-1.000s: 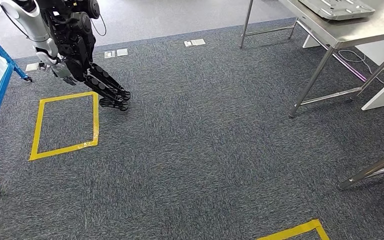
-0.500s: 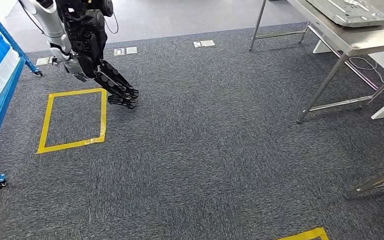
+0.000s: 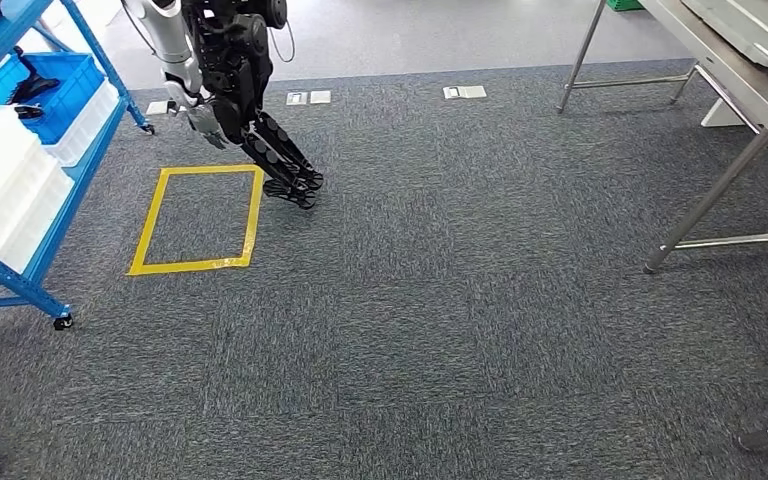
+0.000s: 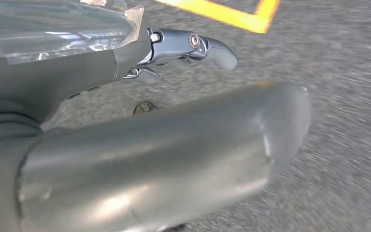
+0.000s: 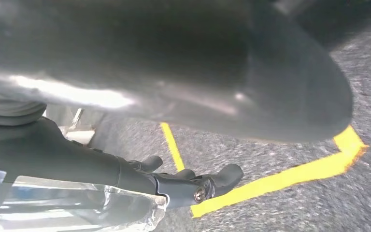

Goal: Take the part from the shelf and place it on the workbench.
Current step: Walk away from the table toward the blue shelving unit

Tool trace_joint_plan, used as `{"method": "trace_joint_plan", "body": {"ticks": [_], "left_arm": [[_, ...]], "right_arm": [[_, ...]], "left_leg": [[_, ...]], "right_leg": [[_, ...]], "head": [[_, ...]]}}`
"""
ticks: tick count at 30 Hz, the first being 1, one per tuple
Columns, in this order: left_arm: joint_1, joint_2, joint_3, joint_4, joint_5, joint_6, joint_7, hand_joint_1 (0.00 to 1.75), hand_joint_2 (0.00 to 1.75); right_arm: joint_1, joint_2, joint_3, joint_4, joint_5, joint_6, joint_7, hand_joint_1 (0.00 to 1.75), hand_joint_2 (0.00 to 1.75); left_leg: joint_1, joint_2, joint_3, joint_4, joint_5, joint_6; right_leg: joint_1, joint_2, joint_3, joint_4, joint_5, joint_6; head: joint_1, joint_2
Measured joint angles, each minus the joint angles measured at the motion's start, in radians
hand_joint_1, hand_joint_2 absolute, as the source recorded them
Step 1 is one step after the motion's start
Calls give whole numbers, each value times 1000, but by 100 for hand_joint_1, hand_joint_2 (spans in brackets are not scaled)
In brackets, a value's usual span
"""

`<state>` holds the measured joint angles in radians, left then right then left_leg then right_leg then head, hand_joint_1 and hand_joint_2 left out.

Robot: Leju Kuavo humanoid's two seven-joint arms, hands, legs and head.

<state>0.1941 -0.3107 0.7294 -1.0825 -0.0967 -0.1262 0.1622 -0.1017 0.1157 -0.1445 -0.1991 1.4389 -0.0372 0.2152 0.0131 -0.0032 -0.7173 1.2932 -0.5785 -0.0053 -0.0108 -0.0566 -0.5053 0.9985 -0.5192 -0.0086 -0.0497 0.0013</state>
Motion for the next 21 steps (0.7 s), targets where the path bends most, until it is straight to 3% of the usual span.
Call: {"method": "trace_joint_plan", "body": {"ticks": [1, 2, 4, 6, 8, 9, 11, 13, 15, 16, 17, 19, 21], "left_arm": [[-11, 1, 19, 24, -13, -11, -1, 0, 0], [-20, 0, 37, 42, -26, -20, 0, 0, 0], [-39, -2, 66, 65, -48, -35, 3, 0, 0], [-63, -6, 88, 81, -71, -45, 6, 0, 0], [-80, -9, 105, 94, -94, -50, 7, 0, 0], [-86, -10, 113, 101, -103, -50, 7, 0, 0], [-96, -12, 124, 111, -115, -48, 5, 0, 0], [-111, -14, 130, 126, -131, -44, -1, 0, 0], [-123, -14, 133, 150, -152, -32, -15, 0, 0], [-128, -13, 133, 166, -162, -23, -25, 0, 0], [-135, -12, 134, 186, -171, -13, -37, 0, 0], [-153, -8, 133, 230, -189, 8, -63, 0, 0], [-172, -4, 129, 269, -205, 40, -88, 0, 0]], "right_arm": [[0, -1, 0, 0, 0, 1, 0, 0, 0], [-1, -2, 0, 0, 0, 2, 0, 0, 0], [-3, -2, 0, -1, 0, 3, 0, 0, 0], [-4, -4, 0, -1, -1, 4, 0, 0, 0], [-7, -5, 0, -1, -3, 4, 0, 0, 0], [-8, -5, -1, -2, -4, 4, 0, 0, 0], [-8, -5, -1, -4, -6, 4, 0, 0, 0], [-3, -8, -2, -5, -10, 4, -1, 0, 0], [4, -11, -4, -5, -16, 3, -2, 0, 0], [6, -12, -6, -5, -19, 3, -2, 0, 0], [7, -13, -9, -5, -21, 3, -2, 0, 0], [7, -17, -14, -4, -26, 3, -2, 0, 0], [12, -19, -23, -4, -34, 3, -3, 0, 0]], "left_leg": [[0, 2, 5, -3, 11, 2], [0, 6, 28, -44, 37, 5], [-6, 47, 102, -179, 91, 14], [-15, 78, 141, -258, 112, 26], [-21, 62, 137, -267, 112, 36], [-19, 50, 137, -272, 116, 42], [-13, 28, 141, -283, 124, 55], [-10, 1, 140, -286, 129, 63], [-10, -31, 139, -286, 130, 65], [-10, -46, 139, -285, 130, 65], [-10, -62, 141, -285, 130, 65], [-10, -91, 143, -282, 130, 60], [-12, -114, 141, -279, 128, 49]], "right_leg": [[2, -11, 0, 0, -2, -2], [3, -21, 2, 0, -4, -3], [9, -39, 10, 1, -9, -1], [16, -58, 17, 2, -15, 6], [19, -78, 23, 0, -17, 13], [16, -75, 22, 3, -20, 17], [12, -23, 0, 48, -45, 23], [8, 38, -64, 172, -94, 20], [7, 51, -131, 290, -125, 23], [6, 53, -143, 303, -118, 29], [3, 55, -134, 270, -94, 39], [-7, 79, -77, 129, -26, 57], [-11, 104, -38, 30, 13, 53]], "head": [[0, 0], [-1, 0], [-1, 0], [2, 0], [5, 0], [5, 0], [8, 0], [13, 0], [16, 0], [17, 0], [17, 0], [18, 0], [19, 0]]}}
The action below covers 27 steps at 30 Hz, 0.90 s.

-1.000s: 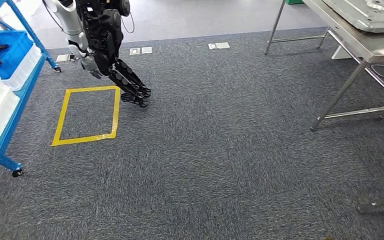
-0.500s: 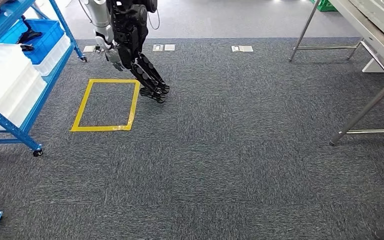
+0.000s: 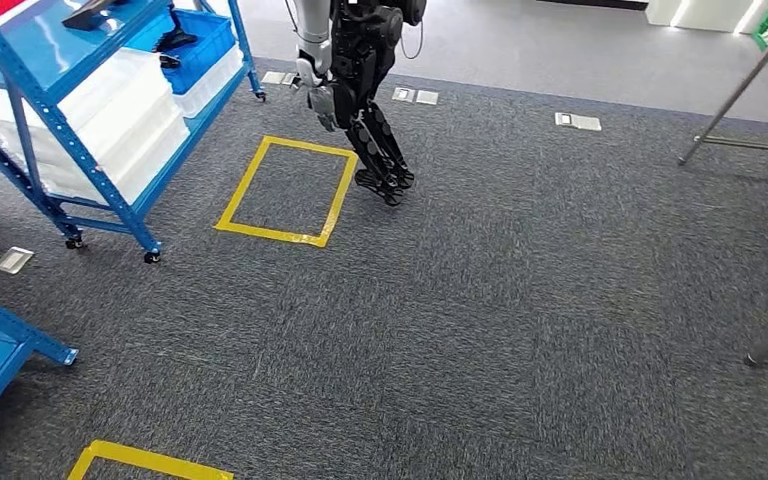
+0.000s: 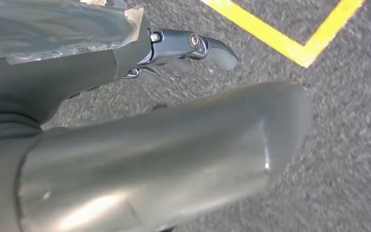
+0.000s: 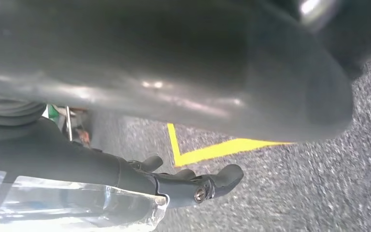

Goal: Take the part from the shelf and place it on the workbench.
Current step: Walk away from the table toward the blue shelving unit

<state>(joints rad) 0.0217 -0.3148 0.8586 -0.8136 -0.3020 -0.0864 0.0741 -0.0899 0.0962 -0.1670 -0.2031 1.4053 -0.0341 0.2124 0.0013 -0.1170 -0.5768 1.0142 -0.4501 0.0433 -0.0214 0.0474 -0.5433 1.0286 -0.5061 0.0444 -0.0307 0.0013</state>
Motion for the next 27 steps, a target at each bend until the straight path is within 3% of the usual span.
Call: {"method": "trace_joint_plan", "body": {"ticks": [1, 3, 5, 7, 9, 10, 11, 12, 14, 16, 18, 20, 21, 23, 25, 26, 27], "left_arm": [[-9, 1, -3, 17, -4, 23, -13, 0, 0], [-23, 1, -6, 46, 5, 75, -43, 0, 0], [-38, -3, -8, 68, 24, 120, -74, 0, 0], [-53, -9, -13, 84, 33, 144, -95, 0, 0], [-60, -12, -21, 97, 35, 150, -106, 0, 0], [-61, -12, -25, 103, 36, 149, -109, 0, 0], [-60, -12, -28, 108, 36, 148, -111, 0, 0], [-59, -12, -30, 113, 36, 148, -113, 0, 0], [-60, -12, -32, 118, 36, 146, -115, 0, 0], [-64, -10, -40, 124, 37, 138, -117, 0, 0], [-63, -4, -49, 135, 39, 126, -117, 0, 0], [-59, 2, -56, 146, 42, 115, -117, 0, 0], [-59, 5, -60, 152, 44, 111, -116, 0, 0], [-60, 11, -70, 164, 50, 107, -116, 0, 0], [-59, 16, -77, 175, 54, 104, -115, 0, 0], [-58, 19, -80, 180, 55, 103, -114, 0, 0], [-58, 21, -81, 185, 58, 102, -114, 0, 0]], "right_arm": [[2, -1, -5, 0, -5, 0, 0, 0, 0], [7, -3, -15, 0, -15, -1, 0, 0, 0], [16, -5, -25, 0, -21, -2, 1, 0, 0], [27, -5, -35, 0, -24, -4, 2, 0, 0], [36, -7, -42, 0, -25, -5, 2, 0, 0], [38, -8, -44, 0, -25, -5, 2, 0, 0], [39, -8, -47, 1, -24, -5, 2, 0, 0], [39, -8, -49, 1, -24, -5, 2, 0, 0], [40, -8, -53, 1, -23, -5, 2, 0, 0], [41, -7, -56, 1, -24, -6, 1, 0, 0], [39, -6, -58, 0, -26, -9, -1, 0, 0], [38, -5, -63, 0, -31, -12, -1, 0, 0], [40, -5, -67, 0, -34, -14, -2, 0, 0], [45, -6, -75, 0, -37, -16, -3, 0, 0], [47, -8, -81, 0, -37, -18, -5, 0, 0], [47, -9, -83, 0, -37, -19, -7, 0, 0], [48, -11, -85, 0, -36, -20, -8, 0, 0]], "left_leg": [[0, -8, -2, 0, 0, -7], [3, -17, -8, -1, 2, -19], [4, 23, -25, 34, -21, -28], [4, 85, -77, 142, -82, -35], [7, 108, -138, 260, -130, -40], [9, 113, -150, 280, -129, -41], [9, 117, -141, 261, -110, -40], [9, 127, -111, 204, -78, -38], [4, 168, -39, 68, -25, -28], [-4, 187, -9, 9, -11, -17], [-8, 163, -9, 5, -8, -6], [-3, 140, -3, -7, 0, 6], [1, 129, 0, -12, 5, 11], [2, 104, -1, -14, 9, 16], [2, 75, -3, -14, 9, 17], [2, 58, -2, -13, 9, 16], [3, 42, 0, -12, 9, 16]], "right_leg": [[2, 4, 4, -13, 4, -9], [6, -14, 8, -16, 9, -29], [4, -33, 12, -21, 14, -43], [7, -57, 12, -22, 15, -52], [12, -85, 11, -22, 12, -56], [14, -98, 11, -22, 11, -58], [15, -110, 11, -22, 10, -58], [16, -120, 13, -22, 8, -58], [21, -140, 19, -22, 3, -53], [24, -157, 25, -22, -3, -44], [23, -173, 31, -24, -7, -34], [19, -145, 27, -4, -22, -26], [17, -116, 11, 32, -42, -26], [13, -66, -50, 157, -98, -32], [12, -53, -104, 261, -129, -28], [11, -51, -106, 261, -119, -21], [8, -47, -89, 219, -94, -12]], "head": [[0, 0], [-1, 0], [-5, 0], [-13, 0], [-16, 0], [-16, 0], [-16, 0], [-17, 0], [-17, 0], [-14, 0], [-12, 0], [-10, 0], [-8, 0], [-3, 0], [-1, 0], [0, 0], [0, 0]]}}
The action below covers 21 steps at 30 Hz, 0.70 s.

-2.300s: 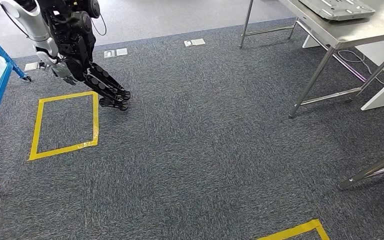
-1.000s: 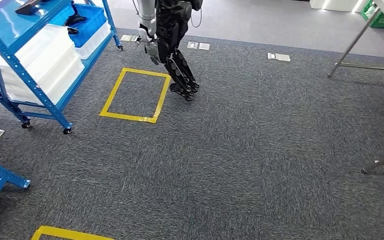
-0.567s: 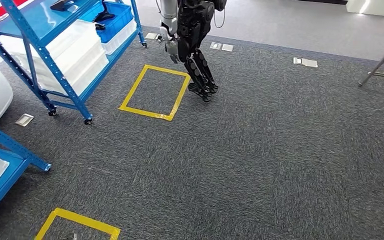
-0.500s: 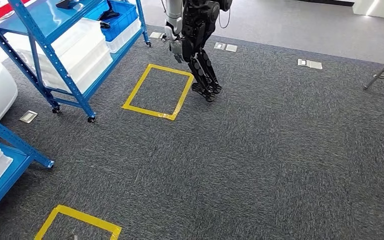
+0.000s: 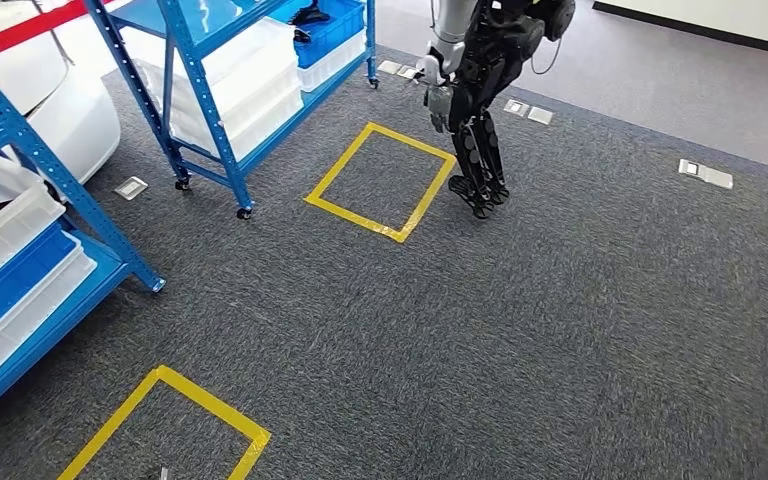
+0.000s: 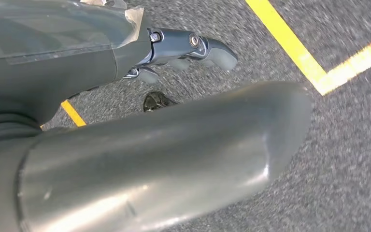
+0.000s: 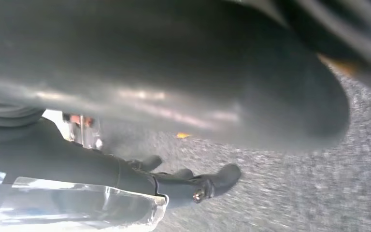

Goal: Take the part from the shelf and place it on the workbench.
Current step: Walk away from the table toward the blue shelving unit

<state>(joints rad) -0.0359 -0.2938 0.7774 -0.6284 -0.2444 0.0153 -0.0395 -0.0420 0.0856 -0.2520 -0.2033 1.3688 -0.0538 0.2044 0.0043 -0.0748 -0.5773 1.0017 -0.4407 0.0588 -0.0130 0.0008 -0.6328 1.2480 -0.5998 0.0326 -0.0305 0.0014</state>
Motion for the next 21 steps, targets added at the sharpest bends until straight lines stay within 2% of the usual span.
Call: {"method": "trace_joint_plan", "body": {"ticks": [1, 2, 3, 4, 5, 6, 7, 8, 9, 11, 12, 13, 14, 15, 16, 18, 19, 20, 21], "left_arm": [[0, 2, -2, 4, 4, -2, 1, 0, 0], [-1, 5, -5, 8, 8, -3, 3, 0, 0], [-2, 7, -7, 12, 15, -5, 8, 0, 0], [-2, 11, -11, 16, 22, -8, 17, 0, 0], [-2, 15, -14, 22, 29, -14, 30, 0, 0], [-1, 20, -16, 27, 36, -22, 44, 0, 0], [0, 27, -18, 33, 41, -30, 57, 0, 0], [0, 33, -19, 39, 45, -37, 68, 0, 0], [0, 38, -20, 43, 47, -41, 73, 0, 0], [-3, 44, -21, 50, 49, -46, 79, 0, 0], [-3, 47, -22, 53, 50, -47, 82, 0, 0], [-3, 49, -23, 56, 50, -50, 85, 0, 0], [-2, 52, -24, 59, 50, -53, 90, 0, 0], [0, 56, -25, 62, 51, -57, 94, 0, 0], [0, 59, -25, 64, 51, -60, 98, 0, 0], [-2, 66, -28, 66, 54, -64, 102, 0, 0], [-4, 69, -31, 65, 56, -66, 104, 0, 0], [-6, 72, -34, 64, 60, -67, 107, 0, 0], [-6, 76, -37, 62, 65, -69, 111, 0, 0]], "right_arm": [[1, -1, -1, 0, 1, -1, -2, 0, 0], [3, -2, -2, 0, 2, -2, -3, 0, 0], [5, -2, -3, 1, 6, -2, -4, 0, 0], [5, -2, -3, 2, 10, -3, -5, 0, 0], [5, -2, -3, 2, 15, -2, -6, 0, 0], [3, -2, -3, 3, 19, -2, -7, 0, 0], [2, -2, -3, 3, 22, -2, -7, 0, 0], [2, -2, -3, 3, 25, -1, -7, 0, 0], [2, -2, -3, 3, 27, -1, -7, 0, 0], [5, -2, -3, 3, 30, -1, -8, 0, 0], [7, -2, -3, 4, 31, 0, -8, 0, 0], [8, -2, -3, 4, 32, 0, -8, 0, 0], [9, -3, -3, 4, 33, 1, -8, 0, 0], [8, -3, -3, 4, 33, 1, -8, 0, 0], [7, -3, -3, 4, 34, 1, -8, 0, 0], [5, -2, -3, 4, 34, 1, -10, 0, 0], [4, -2, -3, 4, 35, 0, -10, 0, 0], [2, -1, -3, 4, 35, -1, -11, 0, 0], [0, 0, -3, 4, 36, -4, -11, 0, 0]], "left_leg": [[1, -16, 1, 1, 0, -2], [0, -30, 1, 4, -1, -6], [0, -42, -1, 6, -2, -12], [-1, -53, -4, 7, -2, -18], [-1, -61, -8, 8, -1, -26], [1, -71, -12, 7, 1, -33], [3, -69, -14, 9, 0, -38], [3, -48, -21, 23, -9, -42], [2, -18, -36, 53, -28, -46], [1, 49, -92, 169, -92, -52], [3, 62, -126, 234, -120, -55], [4, 68, -150, 280, -134, -56], [5, 71, -157, 293, -130, -57], [6, 75, -142, 265, -107, -56], [5, 86, -107, 201, -73, -52], [-1, 130, -33, 68, -26, -41], [-5, 145, -12, 29, -17, -36], [-9, 150, -6, 16, -18, -30], [-11, 139, -7, 14, -17, -26]], "right_leg": [[-4, 13, 31, -71, 34, 10], [-7, 36, 61, -143, 64, 16], [-10, 52, 83, -197, 85, 16], [-10, 64, 96, -227, 97, 12], [-7, 65, 99, -235, 100, 3], [-5, 53, 100, -236, 103, -6], [-5, 43, 103, -238, 105, -13], [-6, 31, 104, -240, 108, -21], [-6, 19, 105, -243, 109, -27], [-2, -10, 107, -244, 106, -37], [0, -25, 107, -243, 105, -40], [3, -41, 107, -243, 103, -42], [4, -55, 107, -243, 102, -43], [5, -68, 108, -243, 101, -44], [6, -81, 110, -243, 99, -44], [11, -101, 116, -244, 94, -40], [13, -110, 120, -244, 91, -35], [14, -119, 123, -245, 89, -30], [14, -129, 126, -247, 87, -25]], "head": [[1, 0], [2, 0], [2, 0], [2, 0], [2, 0], [2, 0], [1, 0], [-1, 0], [-5, 0], [-13, 0], [-16, 0], [-16, 0], [-16, 0], [-16, 0], [-16, 0], [-16, 0], [-15, 0], [-14, 0], [-13, 0]]}}
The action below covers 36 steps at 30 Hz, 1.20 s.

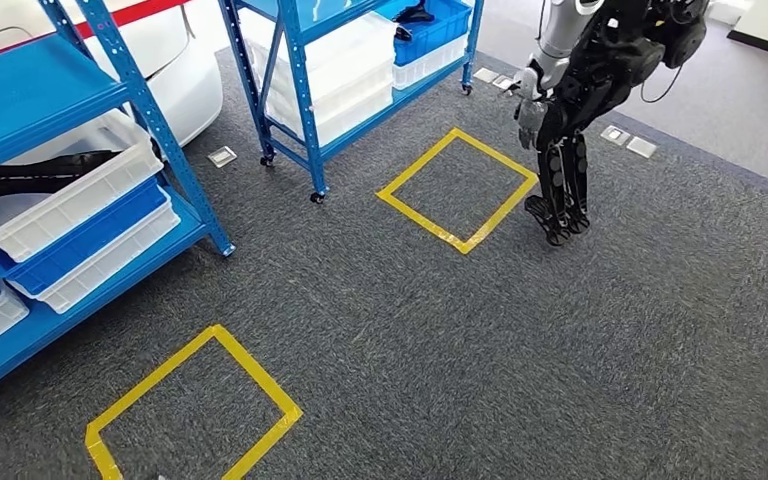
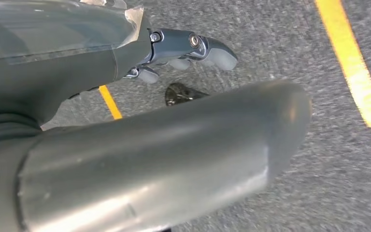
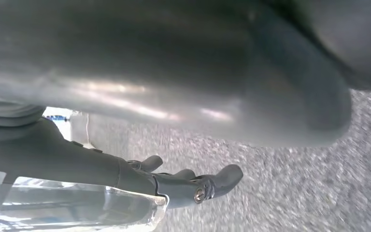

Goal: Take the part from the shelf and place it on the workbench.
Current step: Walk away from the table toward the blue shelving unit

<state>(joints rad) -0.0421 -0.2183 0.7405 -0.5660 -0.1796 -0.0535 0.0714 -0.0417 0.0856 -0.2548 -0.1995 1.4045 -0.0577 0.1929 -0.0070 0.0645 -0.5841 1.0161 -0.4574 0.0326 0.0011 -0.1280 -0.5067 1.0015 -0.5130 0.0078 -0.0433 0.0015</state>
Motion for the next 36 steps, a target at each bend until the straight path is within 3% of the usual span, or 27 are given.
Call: {"method": "trace_joint_plan", "body": {"ticks": [1, 3, 5, 7, 8, 9, 10, 12, 14, 16, 18, 20, 22, 23, 24, 25, 27, 29, 30, 32, 34, 36], "left_arm": [[1, 3, -2, -3, 5, -3, 5, 0, 0], [3, 8, -5, -14, 16, -8, 16, 0, 0], [4, 8, -9, -27, 26, -10, 26, 0, 0], [6, 8, -11, -37, 32, -10, 33, 0, 0], [8, 7, -12, -41, 34, -9, 35, 0, 0], [10, 7, -12, -44, 36, -9, 37, 0, 0], [11, 7, -12, -47, 38, -8, 37, 0, 0], [12, 6, -13, -53, 41, -6, 37, 0, 0], [12, 4, -13, -60, 43, 0, 36, 0, 0], [12, 4, -13, -66, 47, 9, 33, 0, 0], [12, 3, -15, -72, 52, 17, 30, 0, 0], [10, 1, -21, -79, 56, 23, 26, 0, 0], [8, -1, -29, -84, 61, 26, 23, 0, 0], [9, -2, -32, -86, 63, 26, 22, 0, 0], [11, -2, -33, -88, 64, 27, 21, 0, 0], [12, -2, -34, -91, 67, 27, 20, 0, 0], [12, -2, -37, -97, 70, 28, 18, 0, 0], [10, -4, -39, -103, 72, 28, 16, 0, 0], [9, -4, -40, -105, 73, 28, 16, 0, 0], [12, -6, -41, -108, 74, 28, 16, 0, 0], [13, -7, -43, -112, 74, 29, 15, 0, 0], [12, -9, -46, -115, 75, 28, 14, 0, 0]], "right_arm": [[-3, 0, 0, 0, 1, -3, -1, 0, 0], [-6, 1, 0, -1, 5, -7, -6, 0, 0], [-5, 1, 0, -1, 11, -10, -11, 0, 0], [-4, -1, 0, 0, 16, -11, -13, 0, 0], [-4, -2, 0, 0, 17, -12, -13, 0, 0], [-4, -4, 0, 0, 18, -12, -13, 0, 0], [-3, -5, 0, 0, 19, -12, -13, 0, 0], [-3, -7, 0, 0, 20, -12, -14, 0, 0], [-4, -7, 0, 1, 22, -12, -14, 0, 0], [-8, -5, 0, 1, 23, -12, -13, 0, 0], [-9, -5, 0, 1, 25, -11, -12, 0, 0], [-7, -3, 0, 1, 26, -11, -12, 0, 0], [-5, -2, 0, 1, 28, -11, -12, 0, 0], [-5, -2, 0, 1, 28, -11, -12, 0, 0], [-5, -2, 0, 1, 29, -11, -12, 0, 0], [-6, -2, 0, 1, 29, -11, -12, 0, 0], [-8, -1, 0, 1, 31, -11, -12, 0, 0], [-10, 0, 0, 1, 32, -11, -12, 0, 0], [-12, 0, 0, 1, 32, -11, -12, 0, 0], [-18, 1, 0, 1, 33, -11, -12, 0, 0], [-19, 1, 0, 1, 33, -11, -12, 0, 0], [-18, 1, 0, 1, 33, -11, -12, 0, 0]], "left_leg": [[2, -14, 2, -4, 3, 6], [8, -39, 9, -17, 13, 17], [13, -64, 11, -23, 19, 24], [14, -95, 8, -23, 20, 26], [14, -111, 9, -22, 20, 26], [15, -128, 9, -22, 20, 25], [16, -144, 11, -21, 20, 24], [16, -174, 10, -16, 18, 15], [14, -195, 3, -11, 16, 2], [16, -210, -3, -11, 18, -10], [16, -170, -15, 11, 4, -20], [14, -100, -60, 105, -50, -27], [17, -73, -127, 237, -107, -32], [19, -70, -147, 273, -113, -34], [20, -66, -147, 270, -100, -34], [21, -59, -127, 228, -70, -34], [16, -19, -54, 93, -9, -27], [9, 9, -14, 16, 9, -16], [5, 6, -12, 9, 5, -10], [6, -21, -11, 4, 7, 1], [12, -46, -6, -4, 13, 14], [16, -72, -6, -6, 16, 22]], "right_leg": [[-1, -6, 2, 0, -2, 6], [-3, 33, -5, 26, -21, 12], [-8, 100, -51, 130, -72, 9], [-10, 122, -117, 261, -120, 8], [-12, 125, -133, 288, -122, 14], [-14, 126, -131, 275, -107, 23], [-17, 132, -109, 222, -77, 33], [-26, 174, -52, 78, -12, 46], [-28, 200, -25, 7, 16, 38], [-25, 181, -21, 5, 19, 21], [-26, 158, -15, 1, 23, 7], [-24, 130, -12, -2, 21, -3], [-20, 99, -12, -2, 16, -9], [-19, 84, -11, -1, 15, -12], [-18, 71, -9, -1, 12, -13], [-18, 58, -6, -1, 10, -12], [-15, 37, 2, -1, 2, -6], [-7, 18, 7, -1, -7, 5], [-5, 8, 11, -2, -11, 10], [-6, -5, 21, -2, -18, 20], [-10, 39, 5, 43, -45, 24], [-13, 102, -58, 168, -97, 20]], "head": [[0, 0], [2, 0], [9, 0], [14, 0], [14, 0], [14, 0], [15, 0], [17, 0], [17, 0], [17, 0], [13, 0], [5, 0], [0, 0], [0, 0], [0, 0], [0, 0], [-2, 0], [1, 0], [3, 0], [5, 0], [8, 0], [15, 0]]}}
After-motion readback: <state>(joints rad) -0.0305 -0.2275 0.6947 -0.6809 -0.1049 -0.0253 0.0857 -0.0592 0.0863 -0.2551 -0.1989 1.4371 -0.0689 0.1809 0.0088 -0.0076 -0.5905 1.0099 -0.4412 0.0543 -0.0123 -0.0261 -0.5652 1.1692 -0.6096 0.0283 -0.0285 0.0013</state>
